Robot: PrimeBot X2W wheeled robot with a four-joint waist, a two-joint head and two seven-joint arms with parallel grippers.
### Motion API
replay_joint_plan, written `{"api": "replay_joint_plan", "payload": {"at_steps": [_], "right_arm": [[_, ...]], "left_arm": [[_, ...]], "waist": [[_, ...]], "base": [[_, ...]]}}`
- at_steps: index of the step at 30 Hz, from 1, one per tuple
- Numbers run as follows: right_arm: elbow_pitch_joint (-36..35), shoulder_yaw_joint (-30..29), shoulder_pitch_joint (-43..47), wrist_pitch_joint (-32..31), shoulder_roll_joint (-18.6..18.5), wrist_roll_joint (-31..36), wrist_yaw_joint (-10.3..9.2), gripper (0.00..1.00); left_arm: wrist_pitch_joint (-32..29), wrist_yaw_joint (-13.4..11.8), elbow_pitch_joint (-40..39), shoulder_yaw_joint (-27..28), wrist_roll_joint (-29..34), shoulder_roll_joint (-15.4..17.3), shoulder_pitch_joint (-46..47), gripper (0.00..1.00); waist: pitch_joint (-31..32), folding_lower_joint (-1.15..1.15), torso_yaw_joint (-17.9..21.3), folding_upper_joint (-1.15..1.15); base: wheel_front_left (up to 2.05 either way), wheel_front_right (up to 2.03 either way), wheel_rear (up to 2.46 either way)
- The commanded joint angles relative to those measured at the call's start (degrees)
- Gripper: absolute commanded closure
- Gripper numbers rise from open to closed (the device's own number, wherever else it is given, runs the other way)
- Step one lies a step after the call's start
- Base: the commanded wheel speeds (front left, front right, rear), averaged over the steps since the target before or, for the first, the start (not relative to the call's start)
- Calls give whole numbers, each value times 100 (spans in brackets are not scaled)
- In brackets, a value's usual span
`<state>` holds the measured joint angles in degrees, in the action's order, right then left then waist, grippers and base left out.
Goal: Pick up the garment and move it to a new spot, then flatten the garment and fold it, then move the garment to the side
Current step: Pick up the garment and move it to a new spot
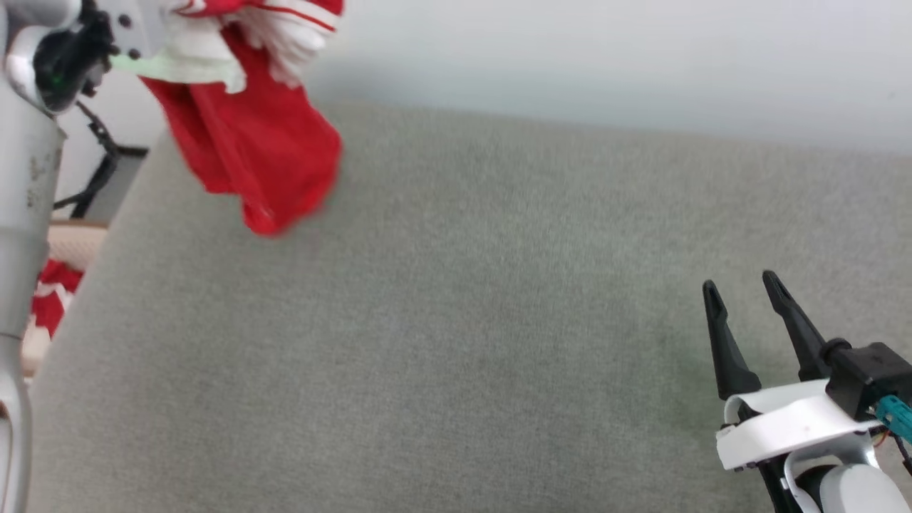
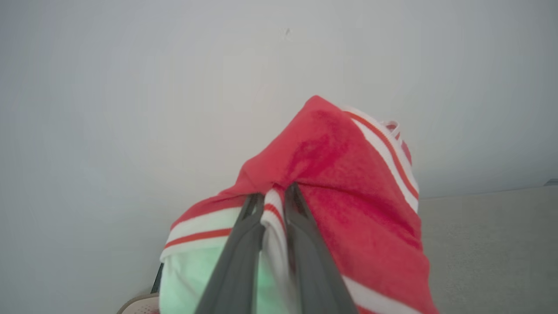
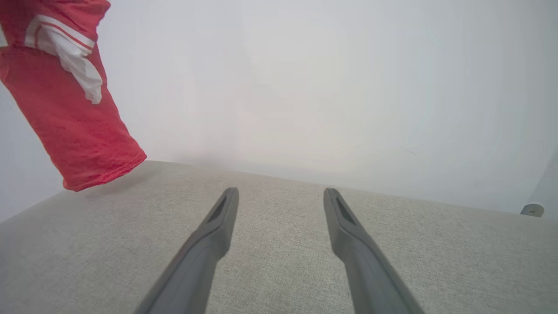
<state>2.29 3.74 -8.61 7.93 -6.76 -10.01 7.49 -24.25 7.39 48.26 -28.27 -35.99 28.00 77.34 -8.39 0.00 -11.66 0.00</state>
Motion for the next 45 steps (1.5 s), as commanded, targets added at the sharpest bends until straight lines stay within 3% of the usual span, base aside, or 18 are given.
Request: {"api": "replay_joint_plan", "payload": {"at_steps": [1, 13, 23, 30, 45], "right_arm": [[35, -94, 118, 62, 38, 9, 0, 0], [82, -666, 431, 158, 106, 169, 0, 0], [53, -1113, 559, 199, 227, 300, 0, 0], [141, -1215, 534, 296, 336, 223, 0, 0], [780, -815, 145, 633, 394, -146, 0, 0]], "left_arm": [[-116, 14, -248, -90, -159, 27, -95, 100], [-837, -32, -1615, -389, -544, -139, -245, 100], [-1484, -339, -2908, -625, -697, -290, -622, 100], [-1743, -612, -3562, -978, -782, -345, -1508, 100], [-1688, -828, -3119, -1503, -977, -132, -3408, 100]], "waist": [[504, 0, 29, 0], [766, 0, 711, 0], [612, 0, 1492, 0], [330, 0, 1867, 0], [-207, 0, 2345, 0]], "base": [[0, 0, 0], [0, 0, 0], [0, 0, 0], [0, 0, 0], [0, 0, 0]]}}
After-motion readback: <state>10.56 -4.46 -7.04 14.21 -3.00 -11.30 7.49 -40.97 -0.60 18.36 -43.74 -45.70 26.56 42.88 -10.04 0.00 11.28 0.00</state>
